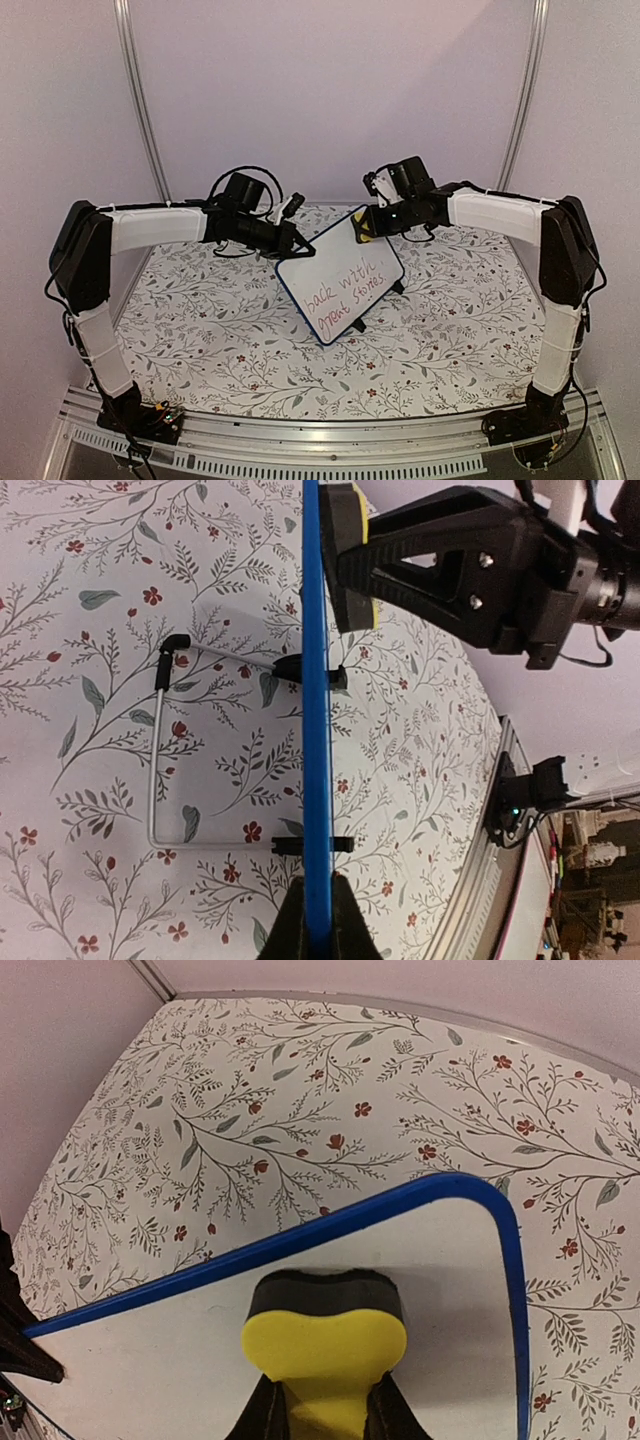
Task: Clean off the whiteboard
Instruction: Erase the whiteboard at the center of the board.
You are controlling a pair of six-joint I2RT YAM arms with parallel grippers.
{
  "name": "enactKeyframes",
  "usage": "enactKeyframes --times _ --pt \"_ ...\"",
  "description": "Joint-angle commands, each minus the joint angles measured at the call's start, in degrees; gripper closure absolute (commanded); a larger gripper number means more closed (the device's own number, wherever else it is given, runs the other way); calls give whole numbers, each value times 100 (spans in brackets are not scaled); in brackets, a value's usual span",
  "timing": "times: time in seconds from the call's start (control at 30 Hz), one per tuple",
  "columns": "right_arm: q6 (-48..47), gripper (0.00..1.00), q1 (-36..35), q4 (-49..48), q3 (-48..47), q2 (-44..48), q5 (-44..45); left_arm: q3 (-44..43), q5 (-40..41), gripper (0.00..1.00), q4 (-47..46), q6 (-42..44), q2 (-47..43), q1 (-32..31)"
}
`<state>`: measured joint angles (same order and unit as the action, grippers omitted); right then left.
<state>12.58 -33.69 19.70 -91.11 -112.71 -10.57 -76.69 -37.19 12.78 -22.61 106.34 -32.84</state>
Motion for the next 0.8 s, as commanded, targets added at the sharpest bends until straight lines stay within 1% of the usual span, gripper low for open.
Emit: enactKeyframes --times 0.0,0.13,0.23,0.37,0.53,0.63,0.7,0.77 --pt "4 83 -10 156 786 -11 80 -3 -4 100 221 463 -116 -186" --pt "25 83 -15 112 1508 331 148 11 -125 100 179 410 -109 -184" --pt "42 83 -15 103 1706 514 171 13 -86 100 177 418 -99 -179" --pt "18 83 -15 61 1532 556 178 11 -141 100 166 390 -71 -180" --pt "-25 83 -136 183 884 327 87 7 28 100 217 458 -88 -179" --pt "-323 83 -474 171 769 341 494 0 21 100 226 460 -88 -181" --pt "-544 83 -734 123 862 425 819 4 38 100 240 464 -104 -180" --pt "-699 83 -940 17 1043 553 949 3 47 100 226 469 -118 -184"
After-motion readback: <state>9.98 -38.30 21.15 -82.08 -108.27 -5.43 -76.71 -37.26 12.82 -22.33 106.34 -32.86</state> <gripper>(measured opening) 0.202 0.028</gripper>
